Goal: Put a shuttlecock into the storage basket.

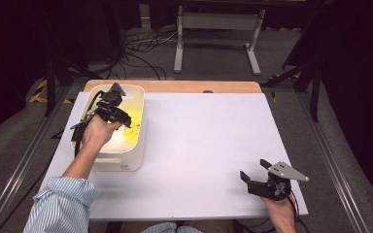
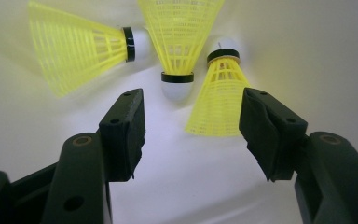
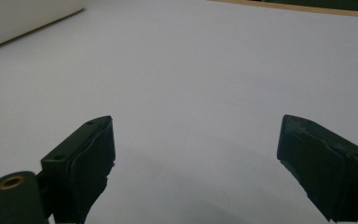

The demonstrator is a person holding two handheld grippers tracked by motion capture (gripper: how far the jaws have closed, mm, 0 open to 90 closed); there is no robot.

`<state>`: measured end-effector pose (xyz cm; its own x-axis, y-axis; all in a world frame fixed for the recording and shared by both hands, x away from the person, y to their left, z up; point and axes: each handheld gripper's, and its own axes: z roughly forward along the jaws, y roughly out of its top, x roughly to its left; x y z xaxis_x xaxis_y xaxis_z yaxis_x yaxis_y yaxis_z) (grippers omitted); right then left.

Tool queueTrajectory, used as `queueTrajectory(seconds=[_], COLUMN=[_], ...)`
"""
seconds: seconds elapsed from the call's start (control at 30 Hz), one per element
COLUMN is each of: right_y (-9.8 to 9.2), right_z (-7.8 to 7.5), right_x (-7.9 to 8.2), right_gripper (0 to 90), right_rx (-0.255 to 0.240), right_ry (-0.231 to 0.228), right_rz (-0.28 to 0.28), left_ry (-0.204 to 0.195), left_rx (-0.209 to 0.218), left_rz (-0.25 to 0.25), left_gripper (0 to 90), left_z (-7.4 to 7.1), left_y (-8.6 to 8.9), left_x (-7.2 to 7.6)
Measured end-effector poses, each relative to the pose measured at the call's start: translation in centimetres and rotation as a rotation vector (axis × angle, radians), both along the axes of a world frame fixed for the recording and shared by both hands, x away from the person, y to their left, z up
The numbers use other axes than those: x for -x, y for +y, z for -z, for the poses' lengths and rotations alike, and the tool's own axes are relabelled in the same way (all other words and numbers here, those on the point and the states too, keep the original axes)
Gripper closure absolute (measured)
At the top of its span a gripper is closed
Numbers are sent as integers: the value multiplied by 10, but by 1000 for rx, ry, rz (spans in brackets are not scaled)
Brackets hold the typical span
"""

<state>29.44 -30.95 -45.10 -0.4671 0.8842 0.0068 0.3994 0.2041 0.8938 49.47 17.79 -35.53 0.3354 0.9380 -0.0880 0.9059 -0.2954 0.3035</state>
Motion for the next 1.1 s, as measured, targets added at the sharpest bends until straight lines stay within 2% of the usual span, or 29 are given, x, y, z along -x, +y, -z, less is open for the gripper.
queueTrajectory(seconds=[0.33,1.1], right_y=[0,0], right_z=[0,0], right_x=[0,1], right_gripper=[117,117], right_rx=[-1,-1], right_ry=[-2,-3], right_rz=[0,0], left_ry=[-32,-55], left_rx=[-12,-26], left_rz=[16,27], left_gripper=[371,370], left_z=[-6,-15], left_y=[-1,3], left_x=[9,23])
